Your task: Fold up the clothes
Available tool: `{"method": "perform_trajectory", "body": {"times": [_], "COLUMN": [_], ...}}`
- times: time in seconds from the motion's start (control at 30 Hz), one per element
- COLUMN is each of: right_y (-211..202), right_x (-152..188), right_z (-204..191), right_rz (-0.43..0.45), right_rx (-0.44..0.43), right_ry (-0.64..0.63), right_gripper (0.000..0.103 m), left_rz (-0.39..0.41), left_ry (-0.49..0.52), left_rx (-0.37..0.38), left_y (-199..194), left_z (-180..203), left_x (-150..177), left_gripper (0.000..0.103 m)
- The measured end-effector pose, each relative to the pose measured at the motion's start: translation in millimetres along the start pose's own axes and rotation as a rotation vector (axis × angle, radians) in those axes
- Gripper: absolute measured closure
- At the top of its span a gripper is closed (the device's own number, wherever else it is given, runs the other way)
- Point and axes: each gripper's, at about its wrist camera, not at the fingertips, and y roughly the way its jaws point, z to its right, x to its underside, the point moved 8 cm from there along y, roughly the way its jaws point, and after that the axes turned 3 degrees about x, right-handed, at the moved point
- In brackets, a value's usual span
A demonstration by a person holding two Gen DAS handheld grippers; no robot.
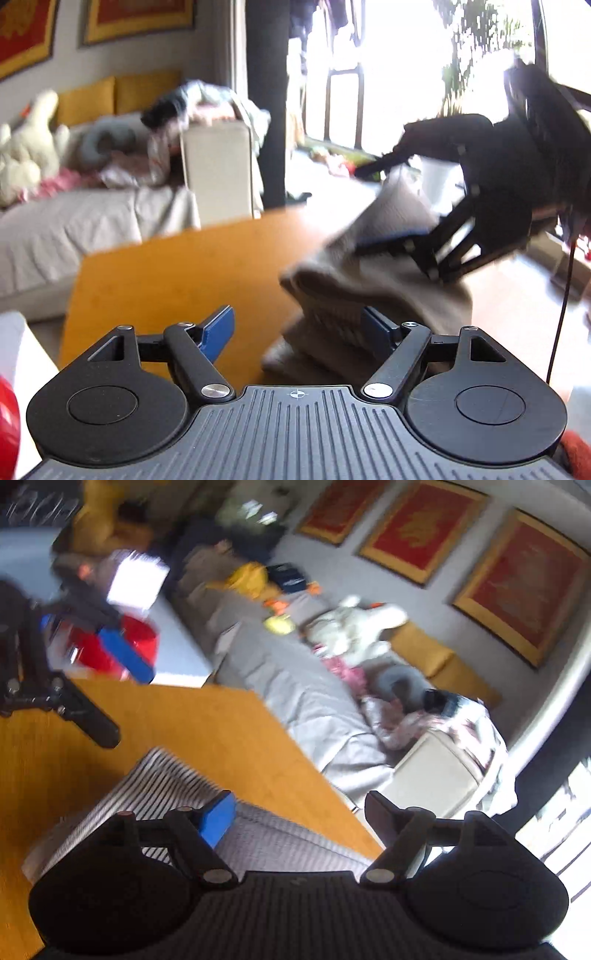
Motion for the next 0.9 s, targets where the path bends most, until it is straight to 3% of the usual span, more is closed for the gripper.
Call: {"method": "perform_trajectory", "body": {"times": [0.03,0.1,0.13,0.17,0.27,0.4,0.5,0.67,0.7,0.77,0.83,0.9], "right_y": [-5,-10,-9,-4,15,53,67,65,59,44,22,1], "right_x": [3,13,21,29,54,100,107,103,103,103,107,118], "right_z": [11,29,37,42,48,20,10,12,14,21,30,33], "right_rz": [0.004,-0.014,-0.034,-0.063,-0.132,-0.298,-0.286,-0.282,-0.278,-0.267,-0.242,-0.230], "right_rx": [0.001,-0.003,-0.005,0.007,0.009,-0.005,0.004,0.020,0.029,0.053,0.068,0.044], "right_ry": [0.087,0.230,0.286,0.334,0.430,0.373,0.393,0.436,0.457,0.513,0.603,0.717], "right_gripper": [0.023,0.037,0.061,0.069,0.071,0.071,0.071,0.069,0.066,0.036,0.024,0.024], "left_rz": [0.030,0.022,0.008,-0.007,-0.050,-0.128,-0.164,-0.174,-0.175,-0.173,-0.168,-0.155], "left_ry": [-0.005,0.007,0.017,0.026,0.055,0.052,-0.015,-0.030,-0.039,-0.059,-0.078,-0.091], "left_rx": [0.010,0.036,0.050,0.064,0.105,0.130,0.140,0.111,0.111,0.114,0.113,0.101], "left_y": [-5,9,20,30,63,105,118,117,117,117,116,108], "left_z": [1,8,12,16,28,32,20,6,4,2,-2,-6], "left_x": [-10,-15,-16,-16,-17,-10,2,7,8,9,10,10], "left_gripper": [0.020,0.019,0.018,0.018,0.019,0.021,0.020,0.017,0.015,0.011,0.010,0.007]}}
